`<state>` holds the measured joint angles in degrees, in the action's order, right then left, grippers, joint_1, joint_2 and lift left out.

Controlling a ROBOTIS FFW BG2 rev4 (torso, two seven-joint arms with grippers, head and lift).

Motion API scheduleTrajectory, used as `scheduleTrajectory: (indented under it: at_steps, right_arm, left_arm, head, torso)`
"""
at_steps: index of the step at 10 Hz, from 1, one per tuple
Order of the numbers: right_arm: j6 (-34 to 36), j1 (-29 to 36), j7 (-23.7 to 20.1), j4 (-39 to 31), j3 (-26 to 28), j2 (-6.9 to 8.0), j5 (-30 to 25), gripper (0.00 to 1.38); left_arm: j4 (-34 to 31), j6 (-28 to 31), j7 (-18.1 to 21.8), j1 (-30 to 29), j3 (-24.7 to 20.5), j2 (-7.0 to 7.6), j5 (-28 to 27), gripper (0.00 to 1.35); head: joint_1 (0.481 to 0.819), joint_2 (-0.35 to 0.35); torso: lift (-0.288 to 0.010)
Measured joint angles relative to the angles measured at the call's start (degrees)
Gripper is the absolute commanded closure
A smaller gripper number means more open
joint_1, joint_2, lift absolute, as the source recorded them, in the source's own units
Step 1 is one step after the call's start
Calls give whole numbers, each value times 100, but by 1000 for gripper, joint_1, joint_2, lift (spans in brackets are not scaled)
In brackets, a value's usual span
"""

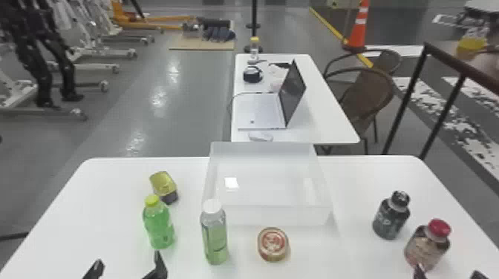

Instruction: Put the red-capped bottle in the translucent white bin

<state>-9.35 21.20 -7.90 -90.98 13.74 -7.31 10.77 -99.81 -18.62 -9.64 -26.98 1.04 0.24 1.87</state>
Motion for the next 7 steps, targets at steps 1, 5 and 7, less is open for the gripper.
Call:
scheduleTrajectory:
  at_steps: [1, 5, 7]
  right_arm:
    - [2, -134, -174, 143, 84, -1, 56, 125]
    - [-22, -601, -452, 664, 112, 57, -25, 125]
    - [-71, -781, -494, 829, 111, 115, -161, 125]
  left_arm:
    - [9, -12, 6, 1, 1, -3, 5, 124]
    - [80, -69, 86, 24, -4, -23, 86, 124]
    - [106, -89, 104, 33, -14, -24, 114, 124]
  head:
    - [549, 0]
    - [549, 0]
    - [549, 0]
  torso:
    - [-100]
    - [-100]
    - [-100]
